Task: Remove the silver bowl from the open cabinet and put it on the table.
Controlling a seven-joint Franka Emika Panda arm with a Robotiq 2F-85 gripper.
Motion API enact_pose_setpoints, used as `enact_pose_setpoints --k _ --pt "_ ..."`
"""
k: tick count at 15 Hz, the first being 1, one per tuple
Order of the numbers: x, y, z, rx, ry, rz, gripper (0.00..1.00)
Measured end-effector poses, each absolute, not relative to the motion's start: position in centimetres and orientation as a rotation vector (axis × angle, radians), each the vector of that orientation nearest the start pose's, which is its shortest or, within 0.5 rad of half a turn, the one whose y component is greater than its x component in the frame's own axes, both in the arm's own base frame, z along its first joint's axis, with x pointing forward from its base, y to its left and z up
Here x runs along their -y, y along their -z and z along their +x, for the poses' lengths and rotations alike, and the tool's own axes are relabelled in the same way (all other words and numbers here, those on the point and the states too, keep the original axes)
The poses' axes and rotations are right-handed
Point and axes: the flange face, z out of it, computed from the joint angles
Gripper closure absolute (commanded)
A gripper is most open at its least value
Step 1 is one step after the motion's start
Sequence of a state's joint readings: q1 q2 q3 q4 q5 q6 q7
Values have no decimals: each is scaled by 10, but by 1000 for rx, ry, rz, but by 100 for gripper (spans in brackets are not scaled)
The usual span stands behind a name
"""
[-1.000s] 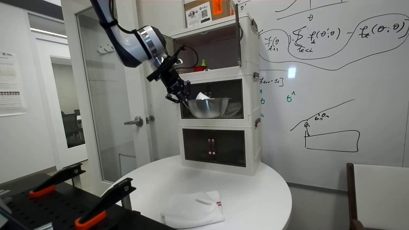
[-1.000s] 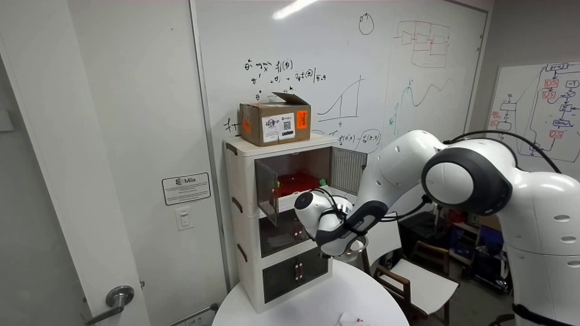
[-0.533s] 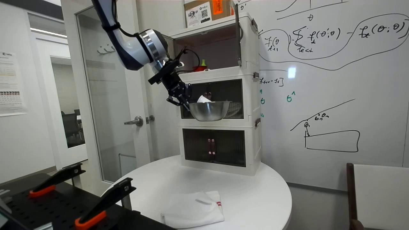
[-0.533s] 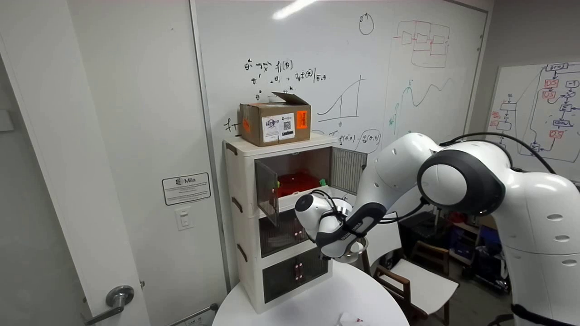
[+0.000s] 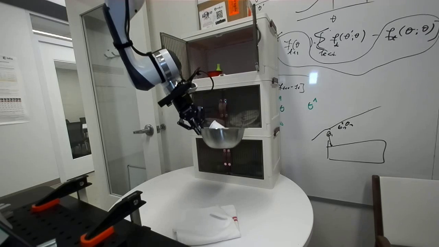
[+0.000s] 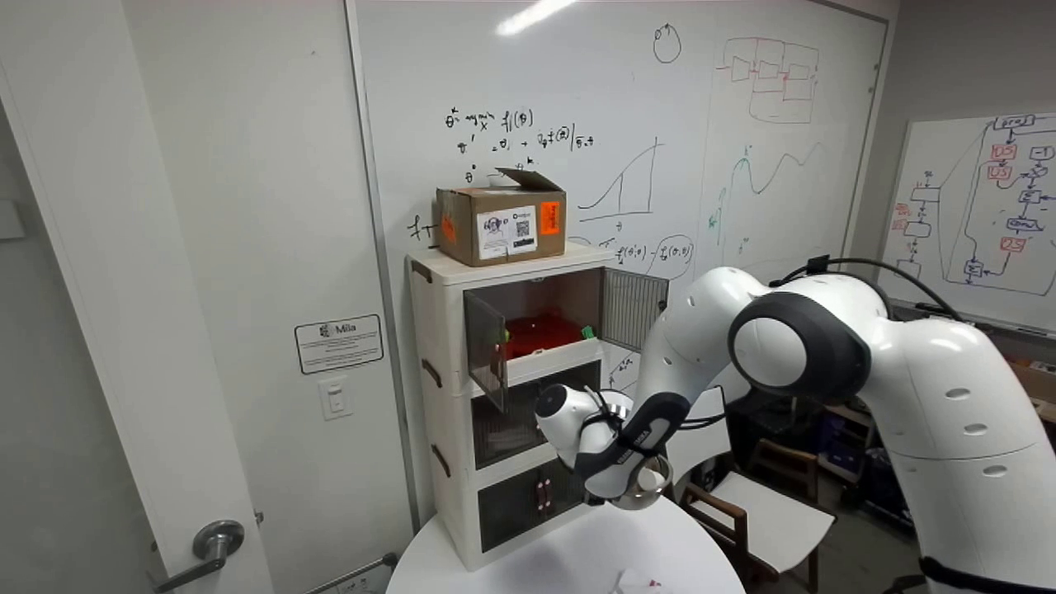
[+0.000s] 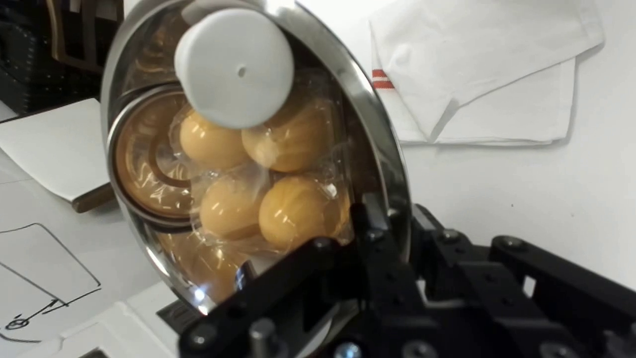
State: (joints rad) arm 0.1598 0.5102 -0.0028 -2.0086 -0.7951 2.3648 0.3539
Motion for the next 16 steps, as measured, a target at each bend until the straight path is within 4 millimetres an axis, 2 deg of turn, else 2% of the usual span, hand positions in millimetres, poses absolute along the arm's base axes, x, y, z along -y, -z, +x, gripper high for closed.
enact_pose_setpoints --k 5,8,11,16 --pt "-80 -93 574 -621 50 2546 97" --pt "-81 -45 571 -649 65 2529 97" --pt "-87 -11 573 -633 48 2524 97" --pt "-104 30 577 -661 30 2503 97"
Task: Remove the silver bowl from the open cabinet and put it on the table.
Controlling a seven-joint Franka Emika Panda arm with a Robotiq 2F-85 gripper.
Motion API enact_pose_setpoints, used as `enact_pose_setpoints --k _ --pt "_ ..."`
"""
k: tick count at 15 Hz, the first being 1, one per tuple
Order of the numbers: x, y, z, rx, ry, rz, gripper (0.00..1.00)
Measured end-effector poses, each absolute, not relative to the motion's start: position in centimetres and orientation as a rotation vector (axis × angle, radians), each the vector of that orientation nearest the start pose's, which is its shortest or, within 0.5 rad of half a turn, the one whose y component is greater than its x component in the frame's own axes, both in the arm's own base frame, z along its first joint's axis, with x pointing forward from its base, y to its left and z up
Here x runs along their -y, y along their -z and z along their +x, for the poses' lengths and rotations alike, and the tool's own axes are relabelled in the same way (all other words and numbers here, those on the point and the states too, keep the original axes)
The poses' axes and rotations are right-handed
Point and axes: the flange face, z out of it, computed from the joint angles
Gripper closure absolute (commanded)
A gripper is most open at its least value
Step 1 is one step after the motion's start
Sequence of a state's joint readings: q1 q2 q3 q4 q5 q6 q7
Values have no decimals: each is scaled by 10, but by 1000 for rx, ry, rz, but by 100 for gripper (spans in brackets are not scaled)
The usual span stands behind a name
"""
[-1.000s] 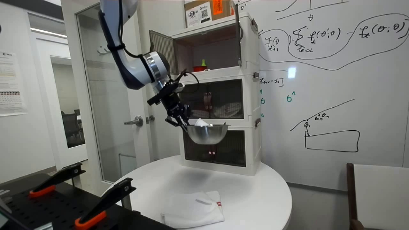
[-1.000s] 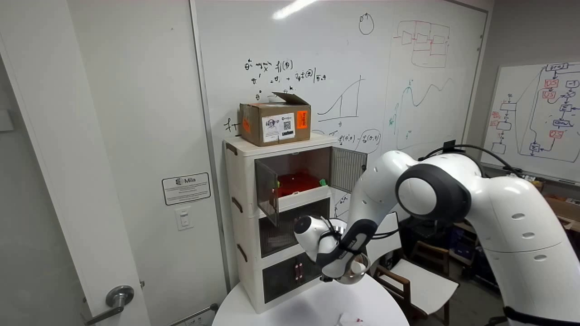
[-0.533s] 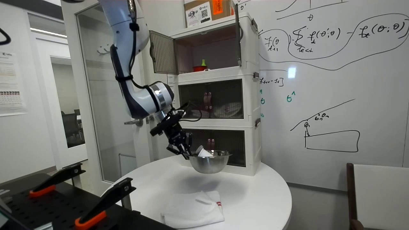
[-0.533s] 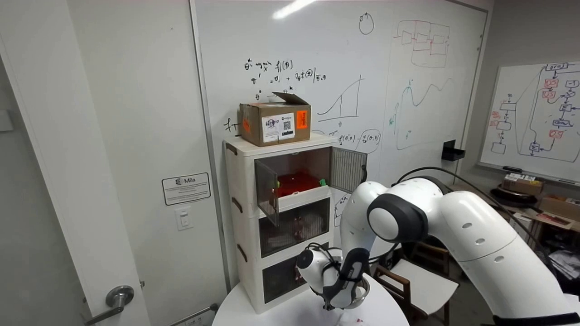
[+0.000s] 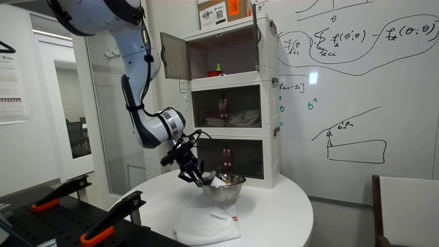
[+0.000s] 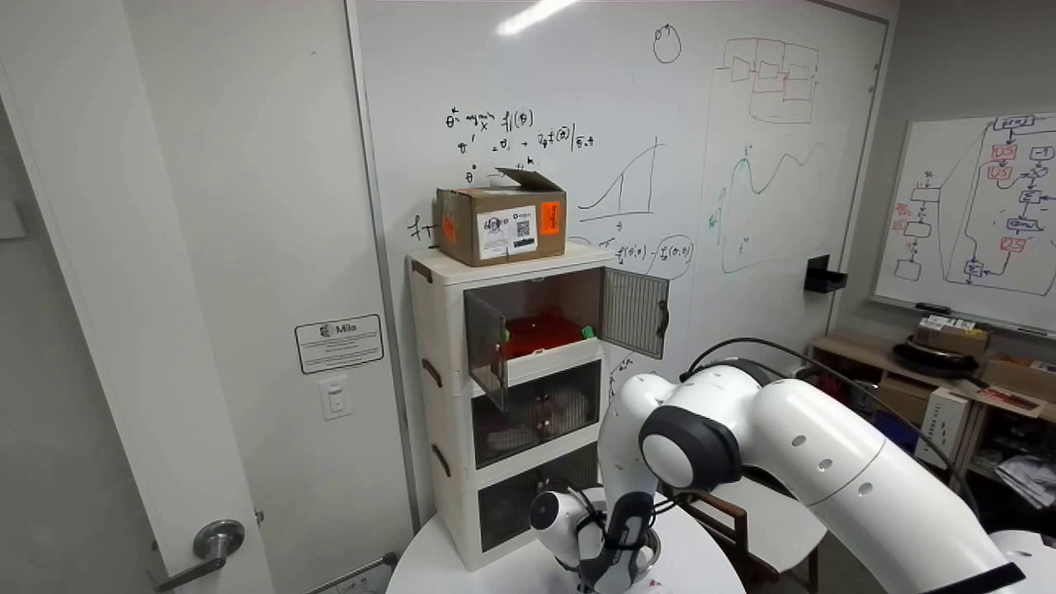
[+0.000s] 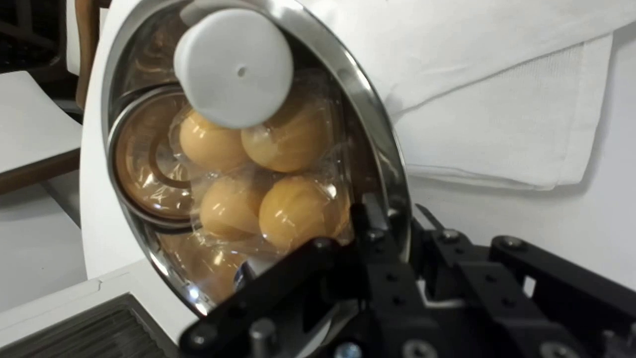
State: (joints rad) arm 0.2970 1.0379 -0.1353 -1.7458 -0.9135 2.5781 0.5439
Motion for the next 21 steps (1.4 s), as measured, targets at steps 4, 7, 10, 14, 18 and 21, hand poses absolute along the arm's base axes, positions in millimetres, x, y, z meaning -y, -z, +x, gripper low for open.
enact_pose_setpoints --k 4,7,10,14,18,21 --pt "-110 58 580 -693 18 2491 97" --pt "-108 72 584 -702 5 2484 97" --pt "-104 80 591 -697 -7 2471 97" --pt "-96 85 604 -677 -32 2461 97" --pt "-83 84 620 -636 -61 2457 97" --pt "-76 81 632 -611 -86 2454 97"
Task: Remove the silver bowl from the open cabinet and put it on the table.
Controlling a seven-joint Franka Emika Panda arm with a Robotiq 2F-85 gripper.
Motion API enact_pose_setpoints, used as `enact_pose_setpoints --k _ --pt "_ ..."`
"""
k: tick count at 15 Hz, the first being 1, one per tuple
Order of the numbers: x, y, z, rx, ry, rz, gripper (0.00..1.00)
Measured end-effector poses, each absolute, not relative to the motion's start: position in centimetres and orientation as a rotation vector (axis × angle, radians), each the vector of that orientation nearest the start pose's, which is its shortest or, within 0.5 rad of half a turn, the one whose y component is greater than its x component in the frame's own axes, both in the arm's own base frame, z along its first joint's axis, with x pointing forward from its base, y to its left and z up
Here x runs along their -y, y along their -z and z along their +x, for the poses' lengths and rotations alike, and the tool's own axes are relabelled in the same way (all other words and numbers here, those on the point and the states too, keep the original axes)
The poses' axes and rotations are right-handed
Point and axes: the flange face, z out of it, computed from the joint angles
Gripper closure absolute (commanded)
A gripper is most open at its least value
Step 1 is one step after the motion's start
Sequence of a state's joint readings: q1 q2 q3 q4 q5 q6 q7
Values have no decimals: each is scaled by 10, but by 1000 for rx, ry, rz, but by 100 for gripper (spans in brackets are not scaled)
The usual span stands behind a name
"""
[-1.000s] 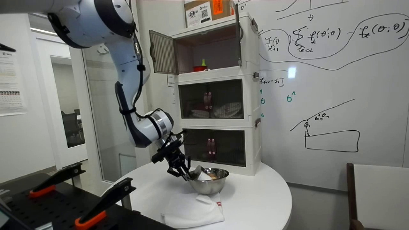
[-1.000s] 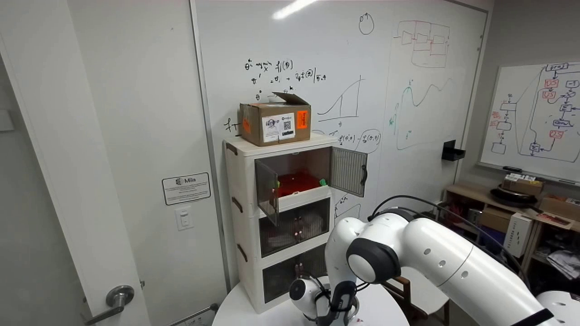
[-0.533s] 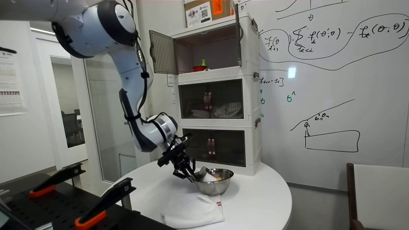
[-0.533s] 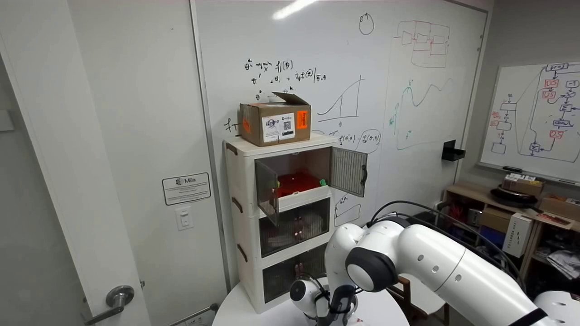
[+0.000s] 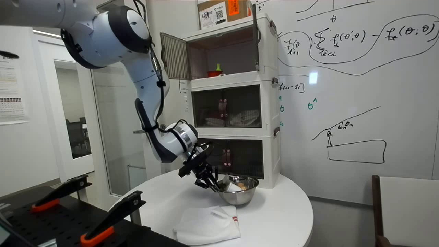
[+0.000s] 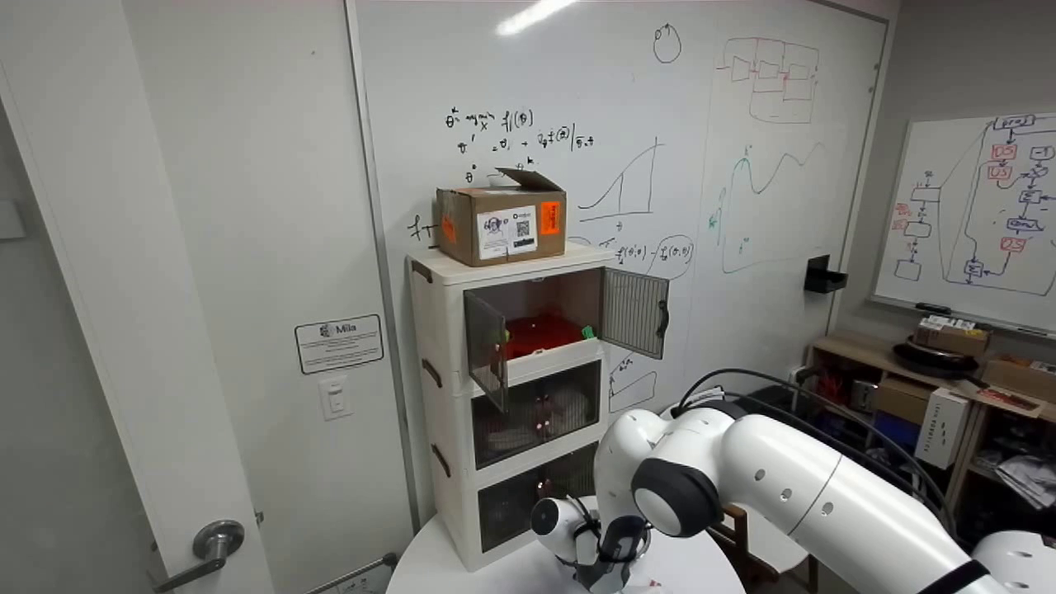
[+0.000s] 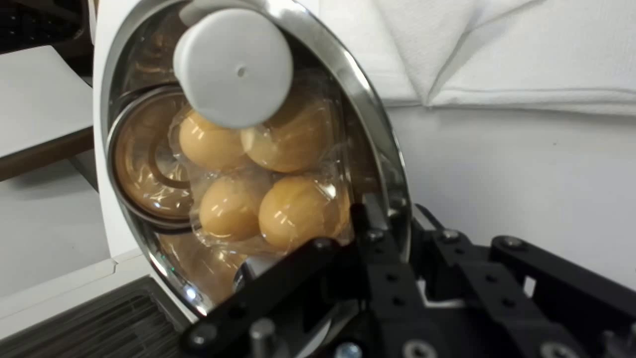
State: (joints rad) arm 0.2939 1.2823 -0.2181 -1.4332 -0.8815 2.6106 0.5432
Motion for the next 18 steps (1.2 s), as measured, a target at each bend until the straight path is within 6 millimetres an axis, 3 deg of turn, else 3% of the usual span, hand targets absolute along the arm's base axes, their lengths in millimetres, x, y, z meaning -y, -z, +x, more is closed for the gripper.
enact_pose_setpoints --k 10,11,13,18 --pt "-69 91 655 -580 -106 2486 97" --pt "-68 91 657 -578 -105 2490 64" --pt "-67 92 661 -584 -105 2496 56" --pt "-68 91 664 -611 -121 2539 19"
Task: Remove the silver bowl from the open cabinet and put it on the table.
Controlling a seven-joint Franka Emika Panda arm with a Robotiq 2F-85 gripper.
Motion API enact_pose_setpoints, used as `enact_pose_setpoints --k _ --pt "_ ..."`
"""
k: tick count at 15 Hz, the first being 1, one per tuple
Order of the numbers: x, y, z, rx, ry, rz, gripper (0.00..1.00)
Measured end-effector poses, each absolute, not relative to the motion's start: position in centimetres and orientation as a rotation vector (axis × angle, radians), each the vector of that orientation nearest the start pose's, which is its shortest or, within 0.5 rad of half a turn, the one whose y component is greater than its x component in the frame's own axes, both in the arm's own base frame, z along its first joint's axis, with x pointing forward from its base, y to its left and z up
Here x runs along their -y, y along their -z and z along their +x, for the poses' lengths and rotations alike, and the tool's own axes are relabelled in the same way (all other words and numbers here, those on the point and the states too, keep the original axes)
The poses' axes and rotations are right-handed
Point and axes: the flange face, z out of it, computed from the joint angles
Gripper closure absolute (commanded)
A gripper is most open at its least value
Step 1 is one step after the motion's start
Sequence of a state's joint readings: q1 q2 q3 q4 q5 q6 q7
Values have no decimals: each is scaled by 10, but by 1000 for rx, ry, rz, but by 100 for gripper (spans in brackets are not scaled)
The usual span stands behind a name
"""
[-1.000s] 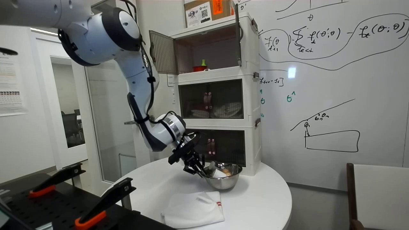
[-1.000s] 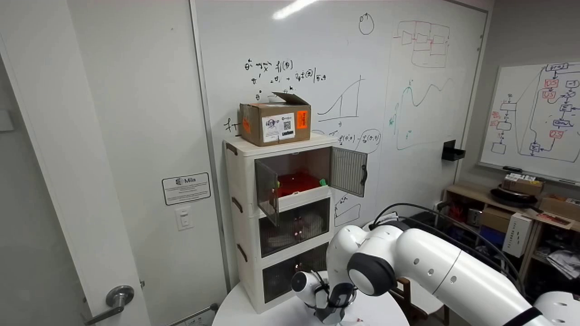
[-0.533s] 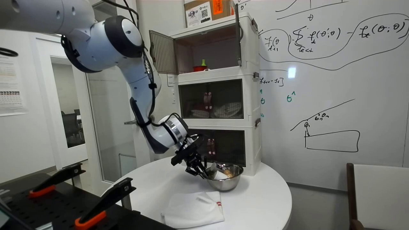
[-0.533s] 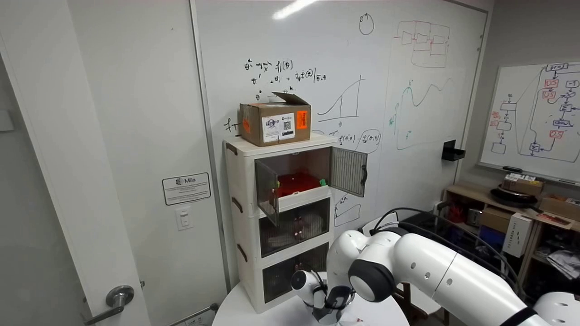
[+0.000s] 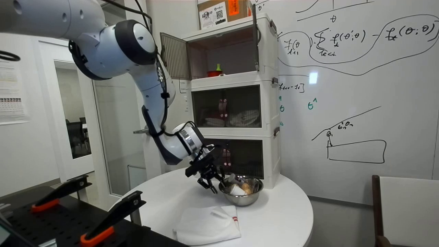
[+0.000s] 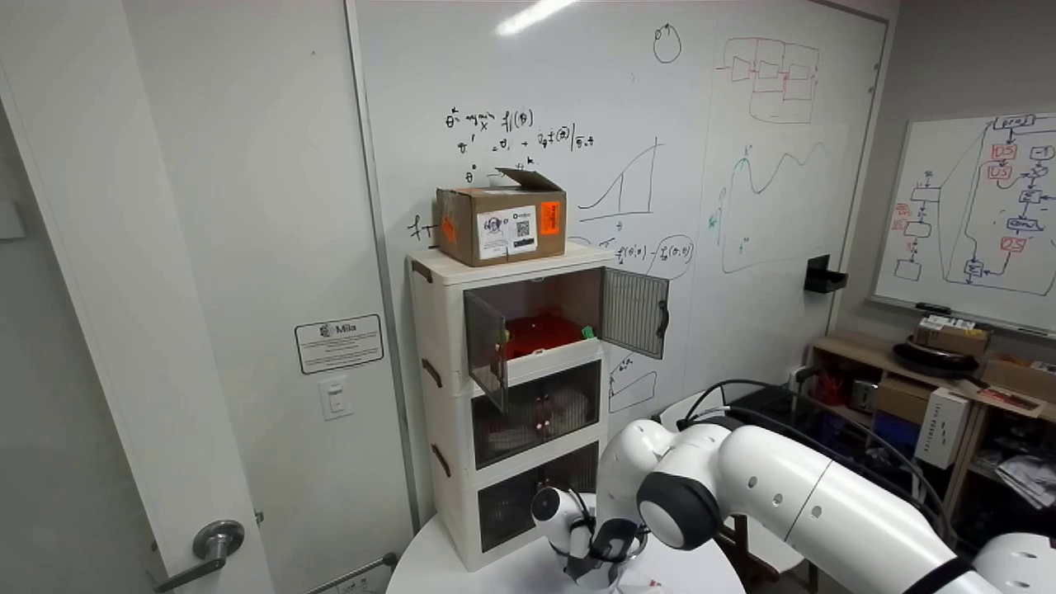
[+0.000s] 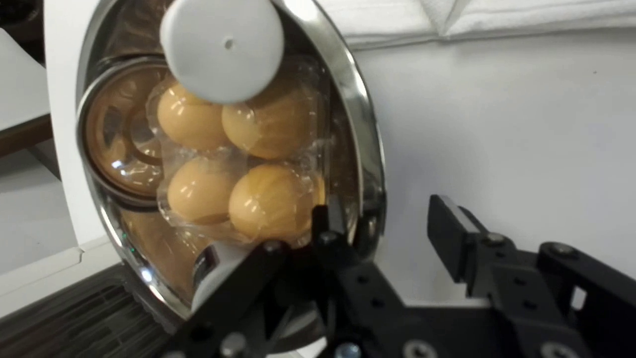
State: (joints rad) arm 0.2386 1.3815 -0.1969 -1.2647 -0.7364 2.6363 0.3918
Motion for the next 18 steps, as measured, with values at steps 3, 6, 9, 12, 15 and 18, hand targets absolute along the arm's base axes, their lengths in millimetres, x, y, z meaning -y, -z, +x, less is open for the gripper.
enact_pose_setpoints --k 3,6,9,12,15,18 --pt "-72 74 670 -627 -239 2613 1" --pt "-71 39 672 -597 -412 2708 0" --pt "-61 1 662 -524 -514 2819 0" --pt "-57 -27 641 -485 -462 2964 0" --pt "-48 -49 611 -454 -292 3084 0" --pt "-26 -67 589 -372 -127 3133 0"
